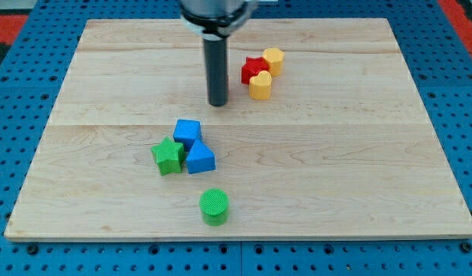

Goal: Push the blue into the green circle

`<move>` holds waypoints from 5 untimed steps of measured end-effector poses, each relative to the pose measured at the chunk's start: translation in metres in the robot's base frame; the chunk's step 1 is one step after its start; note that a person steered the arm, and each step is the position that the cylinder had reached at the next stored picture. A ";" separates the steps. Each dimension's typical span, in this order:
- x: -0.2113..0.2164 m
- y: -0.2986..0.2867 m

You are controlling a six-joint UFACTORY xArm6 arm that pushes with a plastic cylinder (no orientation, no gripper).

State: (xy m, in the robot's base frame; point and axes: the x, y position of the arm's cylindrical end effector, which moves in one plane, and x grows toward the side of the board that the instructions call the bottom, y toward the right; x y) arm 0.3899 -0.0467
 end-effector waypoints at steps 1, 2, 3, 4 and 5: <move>-0.020 -0.003; -0.038 0.018; -0.053 0.011; -0.025 -0.012; 0.022 -0.024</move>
State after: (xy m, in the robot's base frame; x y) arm 0.4117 -0.0709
